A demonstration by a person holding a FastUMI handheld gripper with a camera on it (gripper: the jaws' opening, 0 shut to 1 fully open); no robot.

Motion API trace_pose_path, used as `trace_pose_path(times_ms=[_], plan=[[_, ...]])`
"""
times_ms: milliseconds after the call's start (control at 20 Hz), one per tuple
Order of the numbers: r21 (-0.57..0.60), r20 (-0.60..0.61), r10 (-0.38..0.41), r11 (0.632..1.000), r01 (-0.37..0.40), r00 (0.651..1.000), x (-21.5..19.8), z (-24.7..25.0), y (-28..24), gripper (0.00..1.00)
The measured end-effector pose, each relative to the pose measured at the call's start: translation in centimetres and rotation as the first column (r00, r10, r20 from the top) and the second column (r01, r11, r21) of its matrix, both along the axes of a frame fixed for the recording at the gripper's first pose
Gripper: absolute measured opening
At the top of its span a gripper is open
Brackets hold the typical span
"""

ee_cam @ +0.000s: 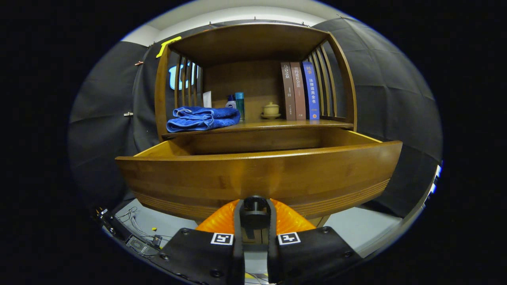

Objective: Pull open the drawer, take out the items inside it, and place them on the countertop above the cabinet.

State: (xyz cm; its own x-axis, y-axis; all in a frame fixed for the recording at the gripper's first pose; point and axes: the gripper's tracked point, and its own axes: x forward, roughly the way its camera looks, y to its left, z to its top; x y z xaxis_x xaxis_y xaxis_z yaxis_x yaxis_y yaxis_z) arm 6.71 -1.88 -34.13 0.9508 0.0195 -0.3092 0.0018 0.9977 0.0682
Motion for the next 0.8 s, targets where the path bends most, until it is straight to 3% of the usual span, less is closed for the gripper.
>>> trace_pose_path(times_ms=[200,300,550,800], plan=[[-0.005,0.000,0.004,1.000,-0.004,1.000,0.0,-0.1,0.1,0.26],[-0.017,-0.003,0.009,1.000,-0.009,1.000,0.0,-0.1,0.2,0.32],[-0.049,0.009,0.058,0.997,-0.057,0.998,-1.0,2.6,0.0,0.98],[-0.137,0.014,0.086,0.987,-0.084,0.996,-1.1,10.0,-1.6,0.98]])
